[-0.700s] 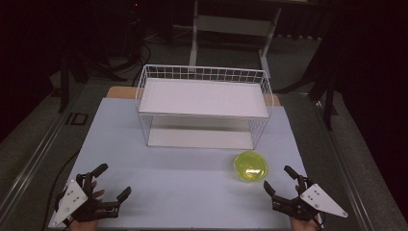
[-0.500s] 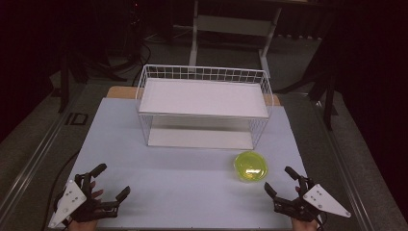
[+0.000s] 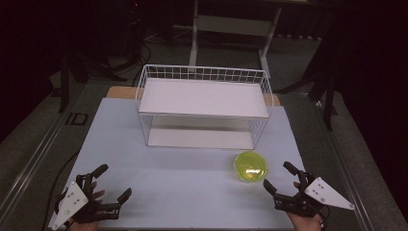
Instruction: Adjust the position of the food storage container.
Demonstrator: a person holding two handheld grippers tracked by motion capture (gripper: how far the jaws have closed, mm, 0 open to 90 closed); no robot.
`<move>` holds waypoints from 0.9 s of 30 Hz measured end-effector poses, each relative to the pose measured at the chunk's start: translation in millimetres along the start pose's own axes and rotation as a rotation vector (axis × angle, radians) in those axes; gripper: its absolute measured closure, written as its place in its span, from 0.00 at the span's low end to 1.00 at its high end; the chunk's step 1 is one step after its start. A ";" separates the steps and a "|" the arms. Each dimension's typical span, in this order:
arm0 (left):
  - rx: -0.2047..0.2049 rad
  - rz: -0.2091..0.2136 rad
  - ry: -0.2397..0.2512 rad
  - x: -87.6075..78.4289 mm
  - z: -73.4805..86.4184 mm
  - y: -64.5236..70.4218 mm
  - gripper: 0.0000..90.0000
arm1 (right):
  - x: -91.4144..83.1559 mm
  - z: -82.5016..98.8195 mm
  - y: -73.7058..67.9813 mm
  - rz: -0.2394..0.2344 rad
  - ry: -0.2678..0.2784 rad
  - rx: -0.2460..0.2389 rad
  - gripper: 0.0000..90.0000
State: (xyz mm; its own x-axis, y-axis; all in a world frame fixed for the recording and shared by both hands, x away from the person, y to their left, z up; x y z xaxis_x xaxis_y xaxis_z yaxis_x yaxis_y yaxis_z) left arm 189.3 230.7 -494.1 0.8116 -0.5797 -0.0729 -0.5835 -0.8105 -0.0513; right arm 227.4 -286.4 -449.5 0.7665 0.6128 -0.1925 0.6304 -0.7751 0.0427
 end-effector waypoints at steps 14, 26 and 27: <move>-0.001 -0.011 -0.002 -1.0 1.1 -0.4 0.00 | 45.5 10.3 46.6 0.048 -0.157 0.046 0.71; 0.004 -0.021 0.002 -2.7 -0.2 -0.9 0.00 | 71.6 49.7 71.3 0.191 -0.387 0.083 1.00; 0.003 -0.021 0.001 -2.9 -0.1 -1.3 0.00 | 72.6 53.9 71.4 0.197 -0.406 0.093 1.00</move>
State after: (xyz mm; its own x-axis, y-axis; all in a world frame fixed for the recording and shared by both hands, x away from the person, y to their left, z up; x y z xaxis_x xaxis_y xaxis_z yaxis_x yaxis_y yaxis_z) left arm 187.7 233.4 -493.7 0.8237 -0.5626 -0.0705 -0.5664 -0.8222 -0.0556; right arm 321.3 -305.6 -513.3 0.7487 0.3570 -0.5586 0.4498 -0.8925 0.0325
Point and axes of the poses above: each handheld gripper's, and its own axes: x roughly forward along the jaws, z roughly out of its underside, y roughly to its right, the point moved 3 cm from there along x, roughly forward along the jaws, and after that the axes turned 2 degrees about -y, right-handed, at the moved point
